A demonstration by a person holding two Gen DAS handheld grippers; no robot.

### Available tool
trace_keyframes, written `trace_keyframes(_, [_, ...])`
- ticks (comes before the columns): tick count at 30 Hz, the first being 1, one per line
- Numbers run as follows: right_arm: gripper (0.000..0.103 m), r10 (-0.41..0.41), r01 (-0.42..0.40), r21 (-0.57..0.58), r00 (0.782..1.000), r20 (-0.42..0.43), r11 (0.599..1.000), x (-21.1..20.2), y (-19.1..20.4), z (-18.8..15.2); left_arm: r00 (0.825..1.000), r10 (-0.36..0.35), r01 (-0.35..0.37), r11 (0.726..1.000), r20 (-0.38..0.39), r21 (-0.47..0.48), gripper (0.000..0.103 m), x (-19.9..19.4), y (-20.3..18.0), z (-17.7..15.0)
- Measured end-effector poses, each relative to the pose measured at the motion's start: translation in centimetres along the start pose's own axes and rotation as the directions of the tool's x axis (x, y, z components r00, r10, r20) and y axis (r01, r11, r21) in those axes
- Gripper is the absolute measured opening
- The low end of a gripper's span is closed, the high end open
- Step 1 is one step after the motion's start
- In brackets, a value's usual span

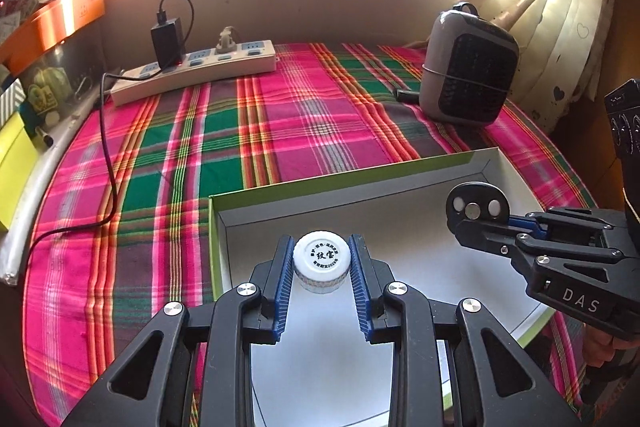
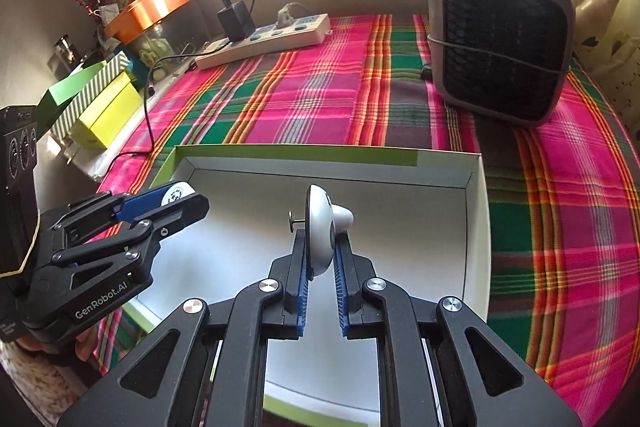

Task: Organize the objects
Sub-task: 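Carry the jar and puck over the white box with both grippers, then lower the jar and puck into the box and open both grippers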

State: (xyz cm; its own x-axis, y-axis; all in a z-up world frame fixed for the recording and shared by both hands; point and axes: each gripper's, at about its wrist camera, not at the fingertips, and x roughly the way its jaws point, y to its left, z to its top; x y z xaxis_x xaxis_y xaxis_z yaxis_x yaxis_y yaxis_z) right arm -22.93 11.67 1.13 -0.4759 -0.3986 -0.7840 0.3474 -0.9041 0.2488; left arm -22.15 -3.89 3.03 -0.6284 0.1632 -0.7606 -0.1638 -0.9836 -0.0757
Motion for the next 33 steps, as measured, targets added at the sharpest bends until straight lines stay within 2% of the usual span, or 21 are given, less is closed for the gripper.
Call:
trace_keyframes(12, [0.012, 0.006, -0.005, 0.027, 0.999, -0.042, 1.000, 1.8, -0.8, 0.8, 0.999, 0.020, -0.020, 1.000, -0.029, 0.009, 0.026, 1.7, 0.2, 0.3])
trace_keyframes(33, [0.013, 0.025, -0.023, 0.054, 0.999, -0.043, 0.998, 2.1, -0.8, 1.3, 0.998, 0.026, -0.025, 0.999, -0.050, 0.021, 0.026, 2.5, -0.1, 0.4])
